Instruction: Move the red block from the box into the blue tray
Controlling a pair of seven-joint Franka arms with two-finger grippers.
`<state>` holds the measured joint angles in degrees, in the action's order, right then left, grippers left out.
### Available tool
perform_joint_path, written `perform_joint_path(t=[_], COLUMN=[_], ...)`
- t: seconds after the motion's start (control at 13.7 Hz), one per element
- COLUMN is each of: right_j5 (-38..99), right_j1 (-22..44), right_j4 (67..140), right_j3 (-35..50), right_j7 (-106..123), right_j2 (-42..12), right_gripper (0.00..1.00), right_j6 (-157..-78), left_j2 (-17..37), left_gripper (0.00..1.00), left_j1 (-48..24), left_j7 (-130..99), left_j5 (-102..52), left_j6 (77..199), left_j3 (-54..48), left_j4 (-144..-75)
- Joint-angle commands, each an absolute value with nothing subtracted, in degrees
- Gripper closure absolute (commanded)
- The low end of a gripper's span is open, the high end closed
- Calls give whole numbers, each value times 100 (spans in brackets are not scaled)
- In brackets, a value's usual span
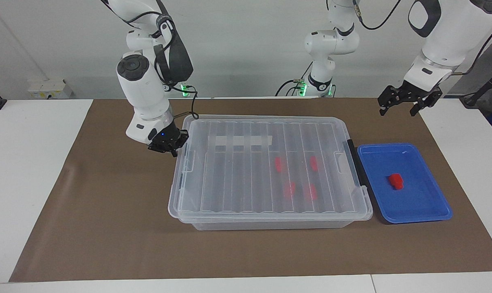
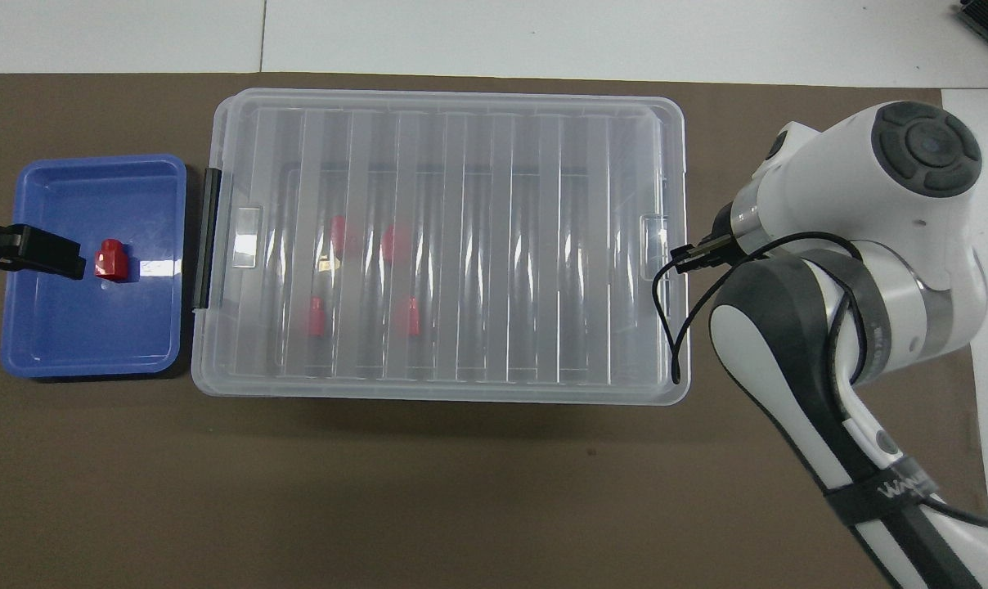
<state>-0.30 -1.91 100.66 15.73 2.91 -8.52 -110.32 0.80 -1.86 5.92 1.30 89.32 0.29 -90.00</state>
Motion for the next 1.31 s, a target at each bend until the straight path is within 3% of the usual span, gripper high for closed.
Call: perform_joint_path(t=[0.0,0.22,0.29,0.36,0.44,0.73,1.24], right_j5=[123,123,114,114,114,36,-53], right_j1=[-255,-255,-246,-237,-229,-35,-35], right_j4=[10134,10143,10143,10143,10108,10037,9283], right_j3=[1468,1152,1003,784,643,141,-167], right_j7=[-24,-535,-571,-589,-589,-712,-809], right_j2=[-484,-256,-229,-176,-167,87,247], right_gripper=[100,100,82,19,3,0,0], right_j6=[-10741,-10425,-10415,-10415,-10424,-10293,-9099], left_j2=[115,79,79,79,79,-52,-79], left_gripper=[0,0,0,0,0,0,0], left_j1=[-307,-325,-308,-290,-273,-237,-237], left_j7=[589,571,563,563,563,563,563], left_j5=[193,193,193,193,193,193,193], left_j6=[8859,8824,8833,8824,8824,8824,8824], left_j3=[105,88,88,88,88,88,88], left_j4=[-8824,-8859,-8868,-8868,-8877,-9070,-9062])
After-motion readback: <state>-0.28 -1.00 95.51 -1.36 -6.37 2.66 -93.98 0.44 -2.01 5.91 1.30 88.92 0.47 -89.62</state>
